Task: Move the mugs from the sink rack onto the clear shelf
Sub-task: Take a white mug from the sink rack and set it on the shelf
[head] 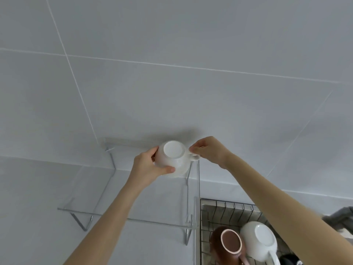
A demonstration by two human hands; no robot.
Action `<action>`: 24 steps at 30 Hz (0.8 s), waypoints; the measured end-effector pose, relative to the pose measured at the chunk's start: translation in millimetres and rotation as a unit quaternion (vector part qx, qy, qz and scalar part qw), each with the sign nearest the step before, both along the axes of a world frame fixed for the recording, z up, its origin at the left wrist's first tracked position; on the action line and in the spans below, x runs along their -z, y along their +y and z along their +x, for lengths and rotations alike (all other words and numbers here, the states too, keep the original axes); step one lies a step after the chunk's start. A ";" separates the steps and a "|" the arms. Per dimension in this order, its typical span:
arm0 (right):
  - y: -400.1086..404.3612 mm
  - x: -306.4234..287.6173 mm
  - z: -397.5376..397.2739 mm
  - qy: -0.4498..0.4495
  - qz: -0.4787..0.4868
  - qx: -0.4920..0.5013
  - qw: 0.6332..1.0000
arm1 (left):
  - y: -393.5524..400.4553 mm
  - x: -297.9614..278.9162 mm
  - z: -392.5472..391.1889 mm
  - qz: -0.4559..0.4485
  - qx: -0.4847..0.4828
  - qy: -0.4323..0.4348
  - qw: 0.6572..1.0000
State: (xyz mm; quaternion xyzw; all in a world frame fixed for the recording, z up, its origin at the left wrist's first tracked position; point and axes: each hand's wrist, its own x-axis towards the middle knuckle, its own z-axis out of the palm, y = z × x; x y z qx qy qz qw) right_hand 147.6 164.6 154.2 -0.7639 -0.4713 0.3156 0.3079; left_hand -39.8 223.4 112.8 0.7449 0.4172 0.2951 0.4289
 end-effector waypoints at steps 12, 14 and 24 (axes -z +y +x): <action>14.3 24.7 -8.9 -0.041 0.062 -0.009 0.997 | 4.5 15.1 3.5 -0.041 -0.033 0.017 0.998; 12.4 27.0 -10.8 -0.034 0.065 -0.008 0.997 | 4.5 14.6 3.9 -0.038 -0.029 0.023 0.999; -59.4 13.2 32.3 0.152 0.144 0.108 0.972 | -43.5 -21.8 29.6 0.185 -0.003 0.130 0.974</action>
